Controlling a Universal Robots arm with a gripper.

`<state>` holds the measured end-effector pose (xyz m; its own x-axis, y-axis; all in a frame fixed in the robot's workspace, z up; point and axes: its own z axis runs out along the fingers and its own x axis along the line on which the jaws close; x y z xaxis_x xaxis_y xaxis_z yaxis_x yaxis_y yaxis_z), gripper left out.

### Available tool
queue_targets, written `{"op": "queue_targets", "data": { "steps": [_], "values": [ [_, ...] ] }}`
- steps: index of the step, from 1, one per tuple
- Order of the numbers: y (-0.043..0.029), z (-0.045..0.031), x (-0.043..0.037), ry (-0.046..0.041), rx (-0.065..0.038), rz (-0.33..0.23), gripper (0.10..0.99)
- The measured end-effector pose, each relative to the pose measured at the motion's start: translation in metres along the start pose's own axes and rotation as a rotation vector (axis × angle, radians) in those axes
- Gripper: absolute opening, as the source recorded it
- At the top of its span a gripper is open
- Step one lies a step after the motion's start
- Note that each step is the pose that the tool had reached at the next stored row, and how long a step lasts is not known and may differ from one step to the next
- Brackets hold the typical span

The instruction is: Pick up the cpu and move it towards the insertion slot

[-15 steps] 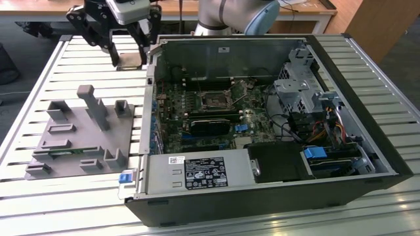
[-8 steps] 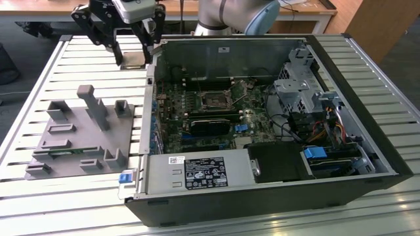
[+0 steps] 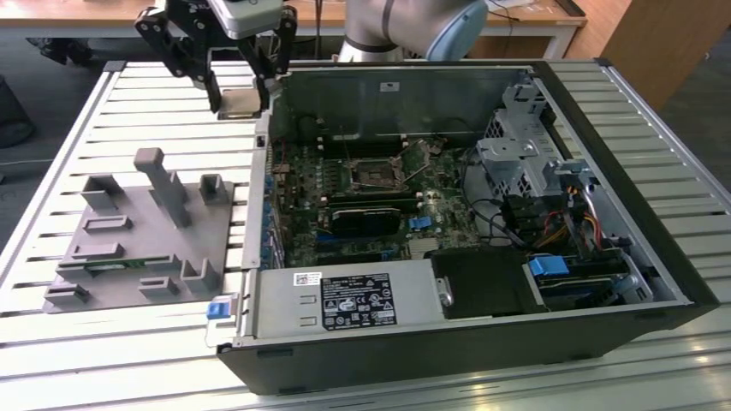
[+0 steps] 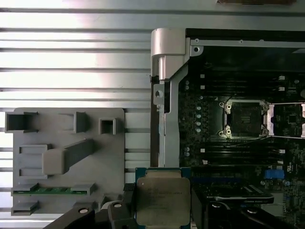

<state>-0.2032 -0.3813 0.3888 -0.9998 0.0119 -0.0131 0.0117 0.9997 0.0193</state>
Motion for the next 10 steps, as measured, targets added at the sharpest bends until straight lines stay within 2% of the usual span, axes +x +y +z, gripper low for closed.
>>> {"op": "queue_targets", "data": {
  "steps": [10],
  "values": [
    [0.0020,0.0002,-0.0126,0.0000,0.000,0.000,0.541]
  ]
}}
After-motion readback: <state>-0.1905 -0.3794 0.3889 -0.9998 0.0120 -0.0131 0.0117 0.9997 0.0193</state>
